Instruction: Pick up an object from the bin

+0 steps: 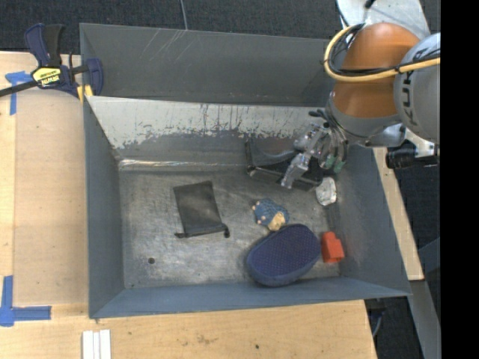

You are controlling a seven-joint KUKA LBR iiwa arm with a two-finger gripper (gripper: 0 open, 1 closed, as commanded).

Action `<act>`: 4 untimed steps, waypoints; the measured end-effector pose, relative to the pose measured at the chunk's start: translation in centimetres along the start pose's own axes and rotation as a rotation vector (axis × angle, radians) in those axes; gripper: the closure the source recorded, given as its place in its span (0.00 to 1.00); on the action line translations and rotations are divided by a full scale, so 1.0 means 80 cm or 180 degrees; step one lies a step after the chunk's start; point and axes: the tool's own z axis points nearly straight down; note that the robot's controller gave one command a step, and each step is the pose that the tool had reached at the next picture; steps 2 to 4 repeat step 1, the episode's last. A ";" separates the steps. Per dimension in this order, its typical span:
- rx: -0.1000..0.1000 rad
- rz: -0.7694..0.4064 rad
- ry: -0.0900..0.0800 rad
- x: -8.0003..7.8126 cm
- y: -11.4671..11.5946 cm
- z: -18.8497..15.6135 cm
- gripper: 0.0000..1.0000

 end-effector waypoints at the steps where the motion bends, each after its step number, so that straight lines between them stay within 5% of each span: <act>1: 0.0012 -0.0003 0.0023 0.001 -0.002 0.004 1.00; 4: 0.0012 -0.0003 0.0023 0.001 -0.002 0.004 1.00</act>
Offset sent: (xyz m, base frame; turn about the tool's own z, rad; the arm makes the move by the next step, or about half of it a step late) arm 0.0000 0.0001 0.0004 0.0000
